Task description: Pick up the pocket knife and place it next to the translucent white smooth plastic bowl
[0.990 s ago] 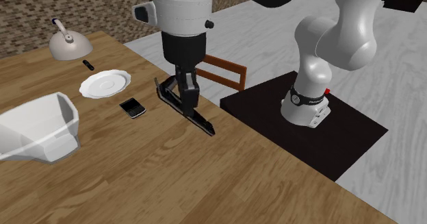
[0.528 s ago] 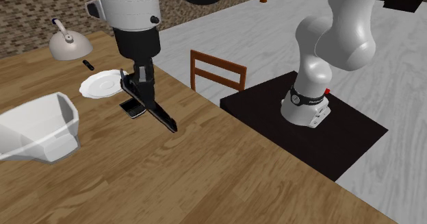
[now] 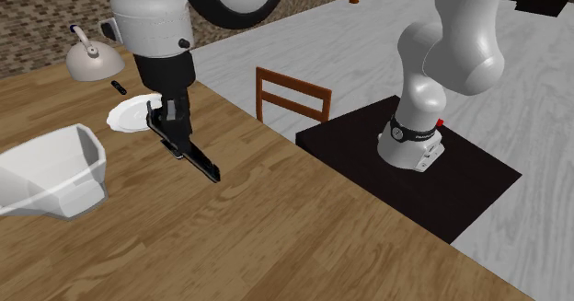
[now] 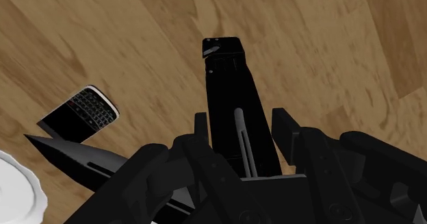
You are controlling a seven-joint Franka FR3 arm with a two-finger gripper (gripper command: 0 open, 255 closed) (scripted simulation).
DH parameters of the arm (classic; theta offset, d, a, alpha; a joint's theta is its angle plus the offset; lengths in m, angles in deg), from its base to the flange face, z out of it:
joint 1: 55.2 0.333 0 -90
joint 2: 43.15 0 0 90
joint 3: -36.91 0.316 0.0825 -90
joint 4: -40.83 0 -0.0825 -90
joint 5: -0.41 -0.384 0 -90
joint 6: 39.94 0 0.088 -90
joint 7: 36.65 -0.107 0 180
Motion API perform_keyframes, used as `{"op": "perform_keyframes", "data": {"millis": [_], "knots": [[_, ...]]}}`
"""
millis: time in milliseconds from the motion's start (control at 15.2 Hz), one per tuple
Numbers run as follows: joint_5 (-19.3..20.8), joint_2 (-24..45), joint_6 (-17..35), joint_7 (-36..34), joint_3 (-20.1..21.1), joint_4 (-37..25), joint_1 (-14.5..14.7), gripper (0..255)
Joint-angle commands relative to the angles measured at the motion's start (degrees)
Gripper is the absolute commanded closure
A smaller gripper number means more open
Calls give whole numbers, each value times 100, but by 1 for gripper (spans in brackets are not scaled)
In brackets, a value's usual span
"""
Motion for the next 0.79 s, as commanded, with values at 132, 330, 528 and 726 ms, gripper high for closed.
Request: {"op": "perform_keyframes", "data": {"millis": [132, 330, 528, 726], "knots": [[2, 106, 292, 10, -2, 182, -2, 255], [4, 194, 507, 11, -2, 309, -1, 255], [8, 291, 720, 12, -3, 425, 1, 255], [11, 398, 931, 13, -3, 529, 3, 255]]}}
